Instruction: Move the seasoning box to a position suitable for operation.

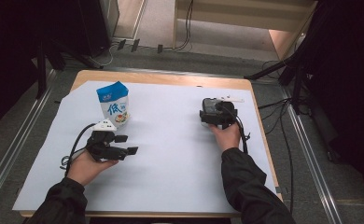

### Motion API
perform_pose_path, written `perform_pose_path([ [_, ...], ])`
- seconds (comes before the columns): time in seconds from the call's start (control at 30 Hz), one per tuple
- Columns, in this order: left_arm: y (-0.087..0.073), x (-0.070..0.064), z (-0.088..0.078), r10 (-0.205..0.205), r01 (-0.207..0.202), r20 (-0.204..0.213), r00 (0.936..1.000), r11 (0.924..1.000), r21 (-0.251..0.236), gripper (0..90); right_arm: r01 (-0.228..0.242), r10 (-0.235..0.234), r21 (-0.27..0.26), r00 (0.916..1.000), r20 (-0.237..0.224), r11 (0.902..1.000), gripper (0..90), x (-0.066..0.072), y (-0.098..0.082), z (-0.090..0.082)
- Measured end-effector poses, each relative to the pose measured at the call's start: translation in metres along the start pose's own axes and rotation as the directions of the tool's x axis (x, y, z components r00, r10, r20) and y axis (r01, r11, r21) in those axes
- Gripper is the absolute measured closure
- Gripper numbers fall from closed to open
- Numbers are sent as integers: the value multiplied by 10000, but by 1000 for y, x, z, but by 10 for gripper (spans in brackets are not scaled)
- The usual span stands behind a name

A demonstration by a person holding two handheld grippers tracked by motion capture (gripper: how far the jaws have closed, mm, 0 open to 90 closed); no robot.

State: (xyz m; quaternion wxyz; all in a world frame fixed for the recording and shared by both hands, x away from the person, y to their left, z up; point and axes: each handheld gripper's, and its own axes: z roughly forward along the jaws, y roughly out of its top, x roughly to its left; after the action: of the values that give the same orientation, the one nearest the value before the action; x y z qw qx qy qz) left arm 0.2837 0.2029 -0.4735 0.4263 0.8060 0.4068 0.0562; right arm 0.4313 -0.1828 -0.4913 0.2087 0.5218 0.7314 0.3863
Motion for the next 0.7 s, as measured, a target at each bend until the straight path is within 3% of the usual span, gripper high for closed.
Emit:
perform_pose_path([
  [0.13,0,0,-1,-12,12,2,10000,10000,11,326,-202,202,6,9997,-123,9998,71,-2,-1,3],
  [0.37,0,0,0,-22,22,25,10000,10000,0,327,387,-384,-135,9990,225,9992,142,-2,0,-4],
  [0.7,3,1,3,-48,47,133,9999,10000,60,327,448,-447,-120,9990,74,9989,163,-7,1,-11],
])
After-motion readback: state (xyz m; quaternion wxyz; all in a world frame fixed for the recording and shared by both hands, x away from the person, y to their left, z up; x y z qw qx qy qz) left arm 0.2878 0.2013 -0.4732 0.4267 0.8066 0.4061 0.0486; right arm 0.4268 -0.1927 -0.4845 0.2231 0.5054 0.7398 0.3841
